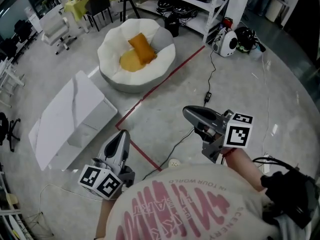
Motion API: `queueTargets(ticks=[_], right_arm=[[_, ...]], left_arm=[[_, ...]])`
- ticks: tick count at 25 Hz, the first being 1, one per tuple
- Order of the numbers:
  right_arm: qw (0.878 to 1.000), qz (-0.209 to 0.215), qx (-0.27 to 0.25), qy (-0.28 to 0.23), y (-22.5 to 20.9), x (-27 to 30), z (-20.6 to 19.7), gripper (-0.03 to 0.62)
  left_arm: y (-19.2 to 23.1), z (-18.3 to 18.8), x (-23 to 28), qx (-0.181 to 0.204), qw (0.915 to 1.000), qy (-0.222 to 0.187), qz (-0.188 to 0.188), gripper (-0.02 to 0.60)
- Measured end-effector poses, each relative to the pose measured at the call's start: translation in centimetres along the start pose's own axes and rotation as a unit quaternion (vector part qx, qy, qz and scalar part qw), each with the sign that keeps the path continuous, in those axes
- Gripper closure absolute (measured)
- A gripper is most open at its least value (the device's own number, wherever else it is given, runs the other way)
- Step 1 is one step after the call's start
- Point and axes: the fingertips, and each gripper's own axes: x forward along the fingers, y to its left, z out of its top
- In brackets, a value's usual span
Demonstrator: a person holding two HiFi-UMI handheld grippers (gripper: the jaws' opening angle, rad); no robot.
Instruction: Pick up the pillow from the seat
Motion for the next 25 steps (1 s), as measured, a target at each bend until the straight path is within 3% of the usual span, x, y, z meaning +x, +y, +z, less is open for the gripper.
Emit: queueTargets(ticks=[9, 15, 20, 25], right_arm=[[1.0, -0.008, 0.021, -0.021, -8.7, -0.1, 4.8, 0.588], [0.999, -0.022, 0.034, -0.034, -10.8, -0.5, 5.6, 0.588], [0.999, -0.025, 0.033, -0.026, -12.1, 0.7, 6.1, 0.588], [0.998, -0.04, 0.028, -0.032, -14.5, 2.8, 7.6, 0.588]], left_arm=[[1.2, -0.4, 9.8, -0.012, 0.9996, 0.025, -0.006, 0.565], [1.1, -0.2, 11.6, -0.002, 0.999, 0.042, -0.015, 0.565], [3.3, -0.4, 13.4, -0.016, 0.9986, 0.051, -0.008, 0.565], [5.4, 1.1, 16.8, -0.033, 0.9978, 0.044, -0.037, 0.565]])
